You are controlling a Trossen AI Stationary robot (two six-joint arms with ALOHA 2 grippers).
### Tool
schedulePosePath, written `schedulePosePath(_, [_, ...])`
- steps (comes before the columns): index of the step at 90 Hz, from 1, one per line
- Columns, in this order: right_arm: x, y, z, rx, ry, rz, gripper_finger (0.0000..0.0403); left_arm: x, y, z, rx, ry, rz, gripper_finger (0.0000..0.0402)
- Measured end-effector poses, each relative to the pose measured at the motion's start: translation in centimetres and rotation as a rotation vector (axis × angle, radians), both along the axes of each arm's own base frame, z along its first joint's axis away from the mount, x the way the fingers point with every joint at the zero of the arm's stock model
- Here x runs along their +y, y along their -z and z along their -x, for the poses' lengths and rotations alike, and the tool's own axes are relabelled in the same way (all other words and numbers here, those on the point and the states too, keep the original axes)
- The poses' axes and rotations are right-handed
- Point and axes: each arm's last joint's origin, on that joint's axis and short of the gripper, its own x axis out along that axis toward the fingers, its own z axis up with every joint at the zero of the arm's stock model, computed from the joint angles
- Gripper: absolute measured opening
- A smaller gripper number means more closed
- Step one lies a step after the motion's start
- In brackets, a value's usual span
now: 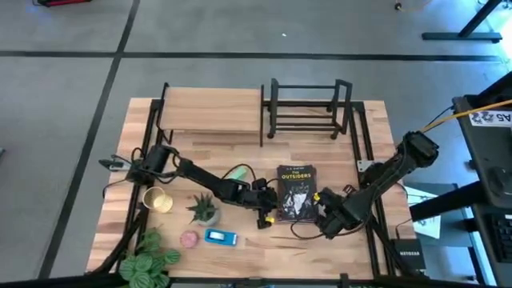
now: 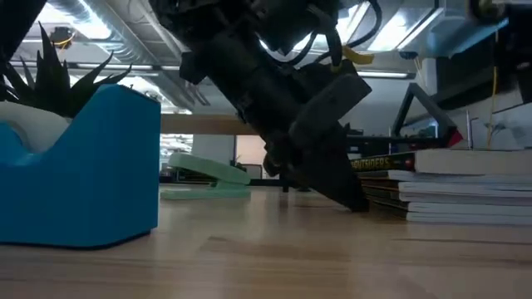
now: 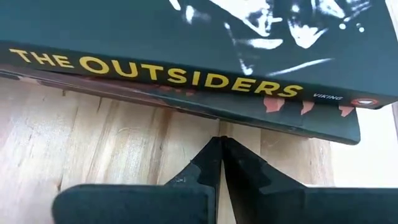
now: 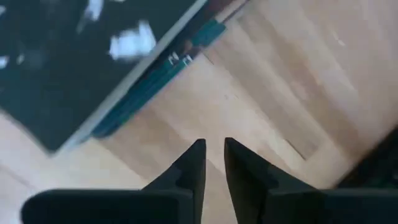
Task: Stock shelves
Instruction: Remove the black book from the bookshelf
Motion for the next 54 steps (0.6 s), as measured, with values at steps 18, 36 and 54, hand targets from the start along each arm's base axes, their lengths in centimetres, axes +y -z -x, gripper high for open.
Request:
schedulePosePath(18, [0.5,0.5,-0.7,-0.118,-0.008,-0.027,0.0019,0.0,-0.1,-0.1,-0.013,-0.071,0.061,0.0001])
schedulePosePath(36, [1.1,0.5,-1.5,-0.202,-0.008,-0.091,0.0007,-0.1,-0.4,-0.3,-0.055,-0.099,0.106,0.0001])
schedulePosePath(54, [1.6,0.4,-2.0,-0.254,-0.009,-0.134,0.0,-0.1,-0.5,-0.5,-0.078,-0.124,0.135,0.0001])
